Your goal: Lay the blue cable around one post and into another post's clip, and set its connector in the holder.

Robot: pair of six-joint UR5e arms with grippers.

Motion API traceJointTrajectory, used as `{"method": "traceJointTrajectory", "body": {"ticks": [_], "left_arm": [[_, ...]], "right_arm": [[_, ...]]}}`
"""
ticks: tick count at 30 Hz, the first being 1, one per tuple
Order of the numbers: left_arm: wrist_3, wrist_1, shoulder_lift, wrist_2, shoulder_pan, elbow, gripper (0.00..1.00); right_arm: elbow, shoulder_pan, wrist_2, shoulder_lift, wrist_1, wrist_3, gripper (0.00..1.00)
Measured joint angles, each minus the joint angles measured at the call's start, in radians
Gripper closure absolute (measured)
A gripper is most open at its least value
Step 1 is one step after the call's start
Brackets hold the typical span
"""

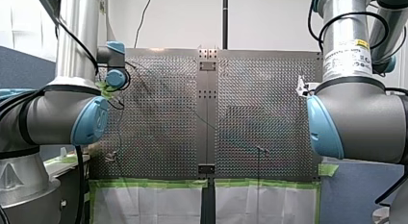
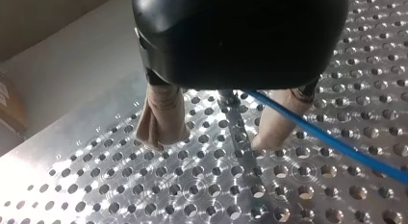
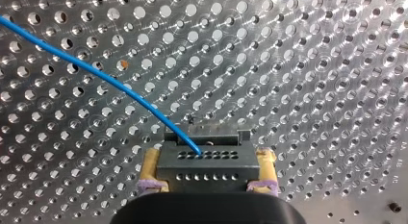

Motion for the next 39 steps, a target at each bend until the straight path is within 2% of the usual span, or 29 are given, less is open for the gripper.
{"method": "traceJointTrajectory", "body": {"ticks": [9, 10, 12, 13, 38, 39], "left_arm": [[0.0, 0.0, 0.0, 0.0, 0.0, 0.0, 0.0], [0.0, 0.0, 0.0, 0.0, 0.0, 0.0, 0.0], [0.0, 0.0, 0.0, 0.0, 0.0, 0.0, 0.0], [0.0, 0.0, 0.0, 0.0, 0.0, 0.0, 0.0], [0.0, 0.0, 0.0, 0.0, -0.001, 0.0, 0.0], [0.0, 0.0, 0.0, 0.0, -0.001, 0.0, 0.0]], "right_arm": [[0.0, 0.0, -0.015, 0.0, -0.002, 0.013, 1.0], [0.0, 0.0, -0.011, 0.0, 0.002, 0.008, 1.0], [-0.001, -0.001, 0.017, -0.002, 0.019, -0.025, 1.0], [-0.001, -0.001, 0.019, -0.002, 0.021, -0.027, 1.0], [0.0, -0.001, 0.019, 0.0, 0.021, -0.027, 1.0], [0.0, -0.001, 0.019, 0.0, 0.021, -0.027, 0.18]]}}
